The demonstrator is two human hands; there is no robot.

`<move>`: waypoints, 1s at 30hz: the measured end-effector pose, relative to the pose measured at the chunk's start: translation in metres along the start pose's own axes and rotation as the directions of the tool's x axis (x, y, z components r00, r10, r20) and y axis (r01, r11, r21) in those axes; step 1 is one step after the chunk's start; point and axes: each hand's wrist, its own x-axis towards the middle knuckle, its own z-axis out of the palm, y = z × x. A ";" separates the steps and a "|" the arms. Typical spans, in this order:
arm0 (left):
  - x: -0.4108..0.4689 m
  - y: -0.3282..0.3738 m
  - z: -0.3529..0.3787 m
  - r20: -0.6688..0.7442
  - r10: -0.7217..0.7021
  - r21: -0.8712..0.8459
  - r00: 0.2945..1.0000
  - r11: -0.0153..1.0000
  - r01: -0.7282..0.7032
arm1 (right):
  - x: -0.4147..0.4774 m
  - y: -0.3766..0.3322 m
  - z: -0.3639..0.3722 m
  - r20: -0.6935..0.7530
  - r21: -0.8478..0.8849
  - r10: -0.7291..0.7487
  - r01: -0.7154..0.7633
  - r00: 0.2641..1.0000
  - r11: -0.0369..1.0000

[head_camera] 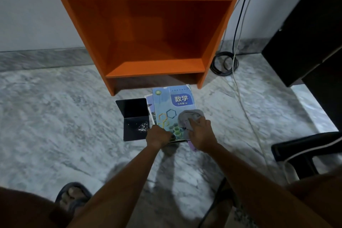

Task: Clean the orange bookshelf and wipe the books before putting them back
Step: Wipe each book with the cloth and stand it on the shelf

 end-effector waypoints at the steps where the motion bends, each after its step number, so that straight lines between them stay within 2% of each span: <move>1: 0.002 0.001 0.000 0.012 -0.003 -0.045 1.000 0.999 0.004 | 0.000 -0.003 0.003 0.013 -0.019 -0.024 0.024 1.000 1.000; 5: 0.014 -0.001 -0.007 0.091 -0.084 -0.340 0.992 0.934 0.110 | -0.009 -0.016 0.005 0.043 0.028 -0.119 0.118 0.992 0.993; 10: 0.021 0.000 -0.011 0.118 -0.089 -0.481 0.989 0.866 0.135 | -0.008 -0.014 0.001 -0.079 0.273 -0.135 0.152 0.988 0.950; 13: 0.018 0.011 -0.017 0.184 0.016 -0.532 0.983 0.842 0.086 | -0.009 -0.016 -0.001 -0.154 0.334 -0.098 0.145 0.983 0.931; 15: 0.010 0.020 -0.026 0.216 0.117 -0.615 0.969 0.787 0.042 | -0.010 -0.025 -0.004 -0.222 0.374 -0.098 0.178 0.970 0.910; 18: 0.001 0.023 -0.039 0.279 0.243 -0.699 0.929 0.714 0.023 | 0.000 -0.052 -0.014 -0.162 0.480 -0.112 0.177 0.980 0.859; 21: -0.009 0.025 -0.052 0.277 0.308 -0.655 0.910 0.754 -0.056 | 0.017 -0.080 -0.034 -0.138 0.578 -0.097 0.160 0.986 0.800; 24: -0.022 0.026 -0.065 0.367 0.381 -0.618 0.849 0.782 -0.084 | 0.037 -0.096 -0.068 -0.185 0.646 -0.033 0.147 0.982 0.749; 26: -0.037 0.028 -0.075 0.389 0.437 -0.628 0.811 0.770 -0.113 | 0.053 -0.098 -0.091 -0.251 0.613 0.020 0.143 0.968 0.777; 28: -0.052 0.029 -0.085 0.388 0.480 -0.652 0.787 0.747 -0.134 | 0.070 -0.095 -0.105 -0.292 0.615 0.104 0.103 0.951 0.781; 30: -0.065 0.030 -0.095 0.393 0.519 -0.679 0.759 0.721 -0.142 | 0.083 -0.084 -0.110 -0.281 0.651 0.246 -0.004 0.928 0.759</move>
